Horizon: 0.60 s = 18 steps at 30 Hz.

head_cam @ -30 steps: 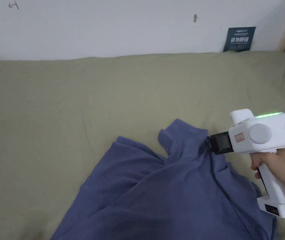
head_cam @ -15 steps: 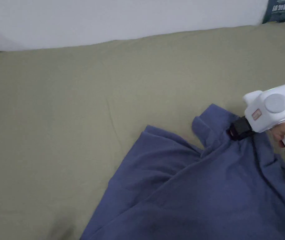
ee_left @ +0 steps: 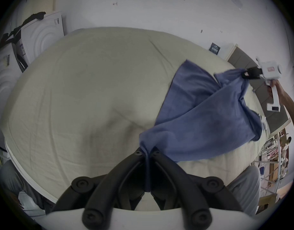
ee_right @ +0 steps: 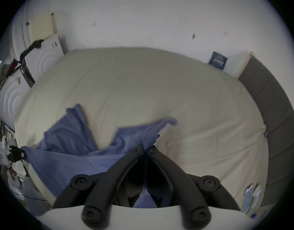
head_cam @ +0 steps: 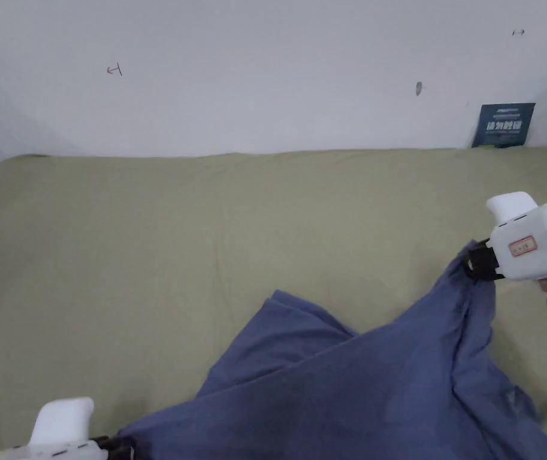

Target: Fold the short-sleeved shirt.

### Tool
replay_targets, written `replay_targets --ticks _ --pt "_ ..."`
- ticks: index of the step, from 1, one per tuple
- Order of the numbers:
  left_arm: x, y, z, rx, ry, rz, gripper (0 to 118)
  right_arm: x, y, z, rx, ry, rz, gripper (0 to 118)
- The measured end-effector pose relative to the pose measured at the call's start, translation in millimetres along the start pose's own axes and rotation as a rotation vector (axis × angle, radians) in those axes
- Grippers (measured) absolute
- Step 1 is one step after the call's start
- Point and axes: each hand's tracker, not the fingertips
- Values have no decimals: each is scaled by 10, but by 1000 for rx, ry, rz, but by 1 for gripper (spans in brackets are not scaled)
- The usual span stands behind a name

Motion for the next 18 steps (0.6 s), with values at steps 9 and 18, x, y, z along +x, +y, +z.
replay_targets --ticks 9,18 --pt "309 955 808 242 17 -14 0 61 243 1812 260 -36 -18 5" --pt "653 1938 1753 429 52 -29 0 148 470 2878 443 -104 -52 5"
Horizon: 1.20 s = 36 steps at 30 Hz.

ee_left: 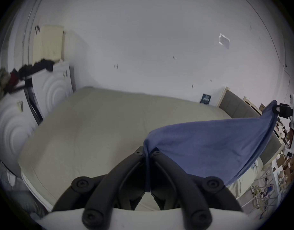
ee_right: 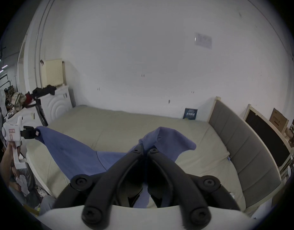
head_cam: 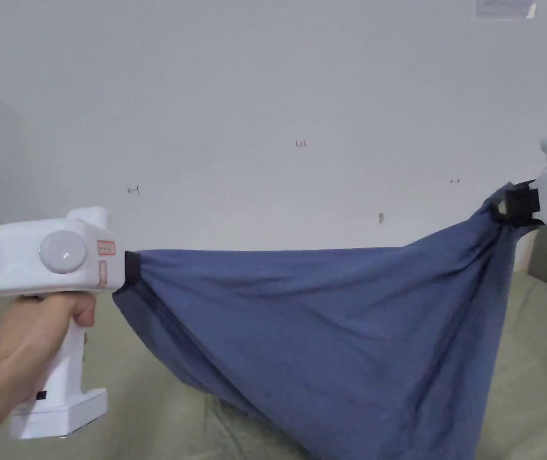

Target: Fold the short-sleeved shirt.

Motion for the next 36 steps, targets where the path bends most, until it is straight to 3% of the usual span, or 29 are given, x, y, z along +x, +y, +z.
replay_targets --ticks 9,19,36 --pt "244 943 397 93 61 -68 0 136 410 186 91 -26 -80 5" --pt "192 1302 489 118 115 -38 0 112 734 33 119 -46 -81 5" --pt "286 1902 -277 179 178 -43 0 100 1397 -869 132 -98 -57 5"
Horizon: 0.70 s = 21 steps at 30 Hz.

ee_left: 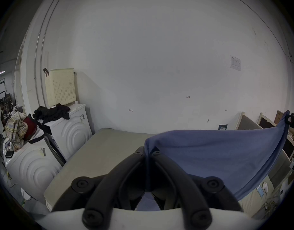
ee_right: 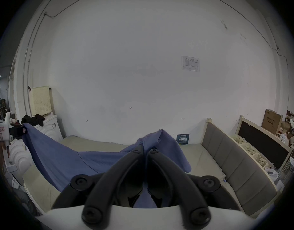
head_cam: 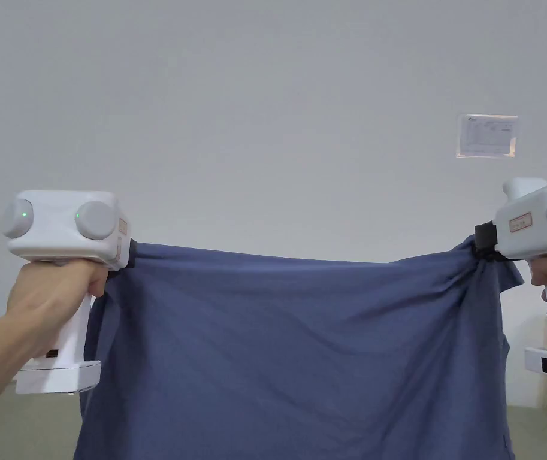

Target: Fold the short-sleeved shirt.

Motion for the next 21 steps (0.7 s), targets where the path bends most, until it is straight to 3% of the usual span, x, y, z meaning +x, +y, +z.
replay_targets --ticks 13,21 --pt "322 272 -1102 40 66 -34 0 -59 442 -1149 38 -45 15 5" --pt "531 172 -1816 17 104 -51 0 -56 284 -1783 36 -60 25 5"
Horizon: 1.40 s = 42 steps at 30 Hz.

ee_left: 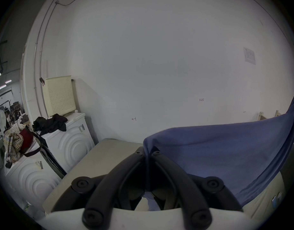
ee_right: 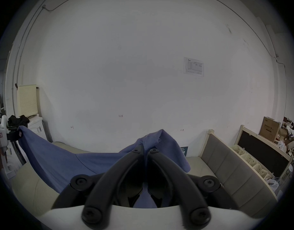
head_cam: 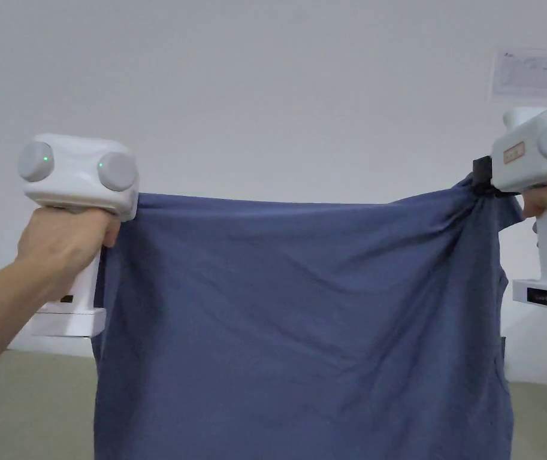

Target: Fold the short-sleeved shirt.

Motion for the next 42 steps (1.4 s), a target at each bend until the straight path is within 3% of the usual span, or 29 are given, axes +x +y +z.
replay_targets --ticks 7,15,18,19,25,36,42 --pt "236 -569 -547 -63 2 -27 0 31 -684 -535 -61 2 -17 5" --pt "232 -1950 -836 -196 -39 -31 0 36 -2071 -649 -222 54 -20 5" --pt "124 -2450 -717 -291 -70 -52 0 19 -2597 -374 -281 95 -11 5" --pt "53 -2602 -626 -291 -73 -38 0 -3 -2769 -242 -313 66 8 5" --pt "-276 -3354 128 -395 -116 -43 0 63 -3593 713 -417 131 -69 5" --pt "-898 -4458 1540 -533 -150 -49 0 118 -4662 2362 -547 171 -83 5" --pt "-1150 -4926 2061 -579 -156 -49 0 236 -5115 2913 -592 177 -154 5"
